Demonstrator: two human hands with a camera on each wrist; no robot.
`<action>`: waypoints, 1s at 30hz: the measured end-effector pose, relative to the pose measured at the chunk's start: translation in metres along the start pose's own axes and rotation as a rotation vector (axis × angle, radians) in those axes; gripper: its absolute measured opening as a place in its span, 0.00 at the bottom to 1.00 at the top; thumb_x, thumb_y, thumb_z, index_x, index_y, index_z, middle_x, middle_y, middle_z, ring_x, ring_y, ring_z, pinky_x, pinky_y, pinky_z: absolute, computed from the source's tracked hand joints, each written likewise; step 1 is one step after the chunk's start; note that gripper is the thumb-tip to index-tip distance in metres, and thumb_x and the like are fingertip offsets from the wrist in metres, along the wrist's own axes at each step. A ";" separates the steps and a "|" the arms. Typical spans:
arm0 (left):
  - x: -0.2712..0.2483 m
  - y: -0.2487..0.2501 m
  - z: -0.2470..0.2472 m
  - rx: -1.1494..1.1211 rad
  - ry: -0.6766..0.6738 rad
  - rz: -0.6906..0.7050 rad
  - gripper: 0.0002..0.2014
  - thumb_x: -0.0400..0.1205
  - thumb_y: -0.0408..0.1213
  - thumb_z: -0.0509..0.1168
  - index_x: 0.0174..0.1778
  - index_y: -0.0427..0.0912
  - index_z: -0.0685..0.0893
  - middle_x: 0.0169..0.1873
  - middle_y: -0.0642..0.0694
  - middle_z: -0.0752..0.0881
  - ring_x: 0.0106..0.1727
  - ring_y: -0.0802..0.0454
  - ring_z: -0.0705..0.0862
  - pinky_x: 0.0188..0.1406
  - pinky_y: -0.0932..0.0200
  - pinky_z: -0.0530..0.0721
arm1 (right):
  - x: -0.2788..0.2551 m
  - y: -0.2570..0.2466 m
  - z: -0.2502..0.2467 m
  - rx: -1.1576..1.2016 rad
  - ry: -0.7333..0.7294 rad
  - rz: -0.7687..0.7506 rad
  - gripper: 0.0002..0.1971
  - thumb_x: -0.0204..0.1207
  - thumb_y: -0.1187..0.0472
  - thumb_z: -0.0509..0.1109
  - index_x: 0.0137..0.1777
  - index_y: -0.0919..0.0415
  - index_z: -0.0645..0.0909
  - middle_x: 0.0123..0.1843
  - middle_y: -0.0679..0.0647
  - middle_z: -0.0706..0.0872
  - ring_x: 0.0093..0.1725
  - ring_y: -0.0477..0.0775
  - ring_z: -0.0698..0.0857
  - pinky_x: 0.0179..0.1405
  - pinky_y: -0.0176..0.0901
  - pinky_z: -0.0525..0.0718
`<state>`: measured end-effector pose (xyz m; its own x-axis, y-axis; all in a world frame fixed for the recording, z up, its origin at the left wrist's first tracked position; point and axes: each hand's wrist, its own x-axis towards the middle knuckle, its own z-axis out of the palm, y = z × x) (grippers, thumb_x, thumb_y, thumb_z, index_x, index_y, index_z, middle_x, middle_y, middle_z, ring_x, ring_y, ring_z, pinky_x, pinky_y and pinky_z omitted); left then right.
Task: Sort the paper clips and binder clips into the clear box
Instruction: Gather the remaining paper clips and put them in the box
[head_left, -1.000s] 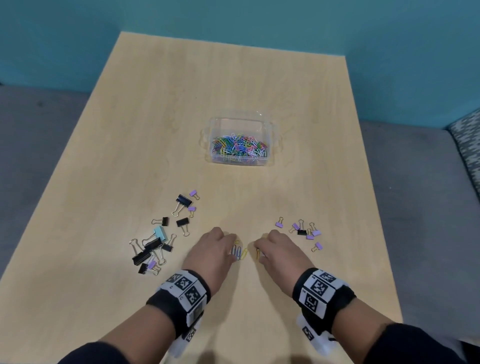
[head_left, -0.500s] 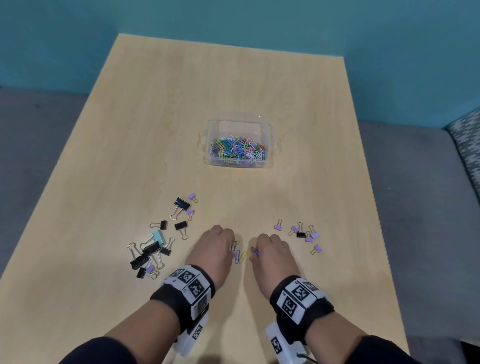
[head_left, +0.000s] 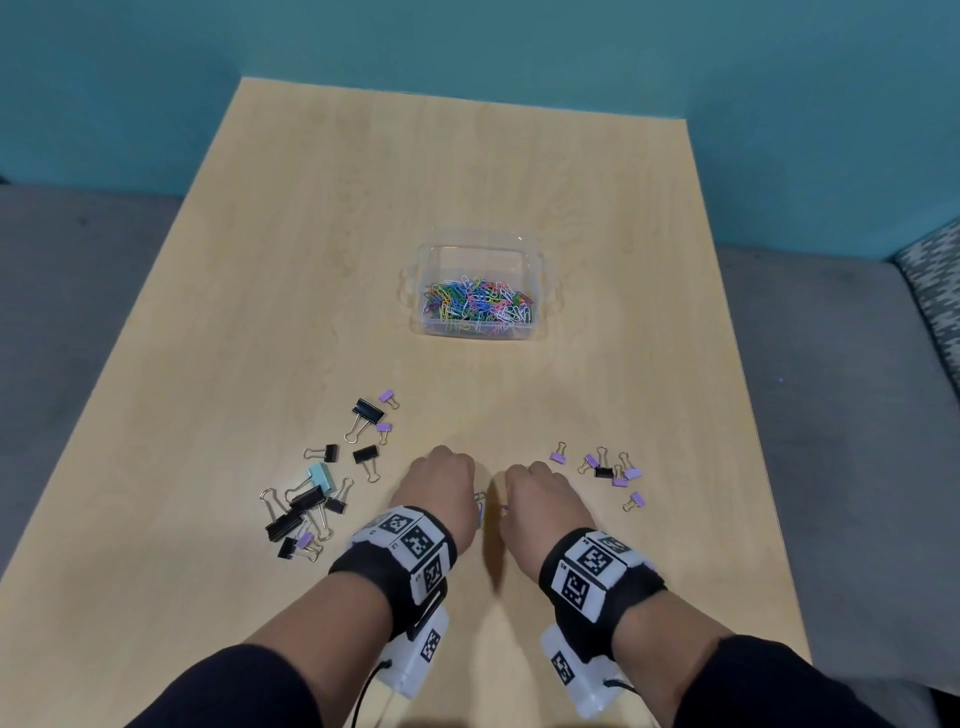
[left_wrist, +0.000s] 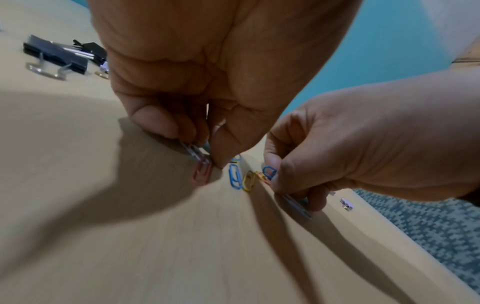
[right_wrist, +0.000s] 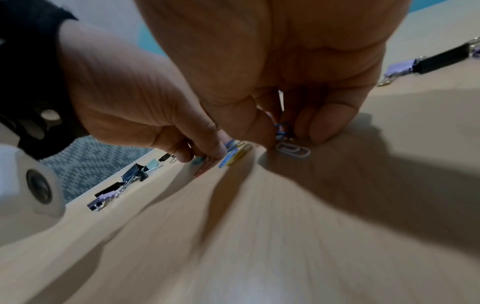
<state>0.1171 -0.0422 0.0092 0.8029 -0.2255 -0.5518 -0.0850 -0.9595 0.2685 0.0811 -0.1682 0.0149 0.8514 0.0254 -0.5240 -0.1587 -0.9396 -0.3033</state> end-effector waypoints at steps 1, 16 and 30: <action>0.000 0.000 0.001 0.028 -0.001 0.012 0.07 0.76 0.30 0.61 0.47 0.42 0.78 0.51 0.42 0.77 0.51 0.44 0.79 0.45 0.56 0.77 | 0.000 0.001 0.001 0.000 0.005 -0.009 0.07 0.74 0.68 0.60 0.50 0.59 0.72 0.55 0.58 0.76 0.54 0.61 0.75 0.44 0.46 0.72; -0.009 -0.001 0.014 0.044 0.123 0.151 0.14 0.73 0.27 0.57 0.30 0.47 0.59 0.30 0.52 0.65 0.39 0.48 0.67 0.35 0.57 0.63 | -0.006 0.012 0.001 -0.017 0.067 -0.171 0.12 0.71 0.70 0.57 0.50 0.55 0.73 0.46 0.53 0.76 0.45 0.55 0.70 0.39 0.43 0.68; 0.000 -0.019 -0.010 -0.484 0.095 -0.044 0.07 0.68 0.30 0.62 0.33 0.47 0.75 0.29 0.50 0.83 0.29 0.53 0.79 0.29 0.56 0.78 | 0.027 0.018 -0.032 0.191 -0.055 -0.127 0.07 0.68 0.67 0.63 0.36 0.54 0.71 0.37 0.50 0.82 0.37 0.55 0.80 0.31 0.46 0.75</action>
<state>0.1247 -0.0224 0.0121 0.8517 -0.1486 -0.5026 0.2160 -0.7742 0.5950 0.1171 -0.1959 0.0210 0.8427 0.1629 -0.5132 -0.1484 -0.8459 -0.5122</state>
